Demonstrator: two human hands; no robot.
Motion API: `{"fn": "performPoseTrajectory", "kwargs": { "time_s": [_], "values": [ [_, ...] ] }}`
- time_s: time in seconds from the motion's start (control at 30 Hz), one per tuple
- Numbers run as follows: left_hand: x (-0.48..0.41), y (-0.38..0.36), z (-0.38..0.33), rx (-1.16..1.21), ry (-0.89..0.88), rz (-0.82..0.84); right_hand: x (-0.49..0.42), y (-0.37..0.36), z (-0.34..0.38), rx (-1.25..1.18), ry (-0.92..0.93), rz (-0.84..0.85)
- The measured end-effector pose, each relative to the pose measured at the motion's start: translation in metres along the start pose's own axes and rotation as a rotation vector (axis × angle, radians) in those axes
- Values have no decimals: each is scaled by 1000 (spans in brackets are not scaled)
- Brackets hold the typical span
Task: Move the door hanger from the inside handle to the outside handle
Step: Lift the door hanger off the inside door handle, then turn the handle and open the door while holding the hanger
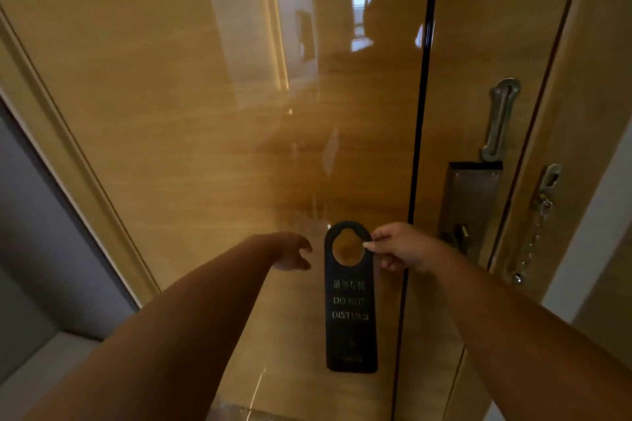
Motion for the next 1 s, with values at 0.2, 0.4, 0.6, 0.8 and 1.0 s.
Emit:
{"fn": "performPoseTrajectory", "kwargs": {
  "time_s": [0.2, 0.4, 0.6, 0.8, 1.0],
  "values": [
    [-30, -5, -54, 62, -168, -13, 23, 34, -46, -281, -107, 46],
    [-84, -43, -177, 40, -366, -40, 90, 84, -111, -370, -245, -14],
    [-127, -106, -219, 367, -335, -58, 151, 120, -158, -385, -339, -121],
    [-143, -149, -205, 1125, -257, -75, 164, 122, -193, -407, -399, -126],
    [-135, -152, -205, 1138, -312, -79, 144, 118, -185, -584, -326, -153]
  ]
}}
Point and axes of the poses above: each hand's wrist, its own x-axis away from the middle knuckle, its own y-axis out of the back of the hand, z = x × y, the point moved 1 cm from there along -x, towards the middle knuckle, and after that the axes turned 11 degrees about x, right-handed, at the moved point
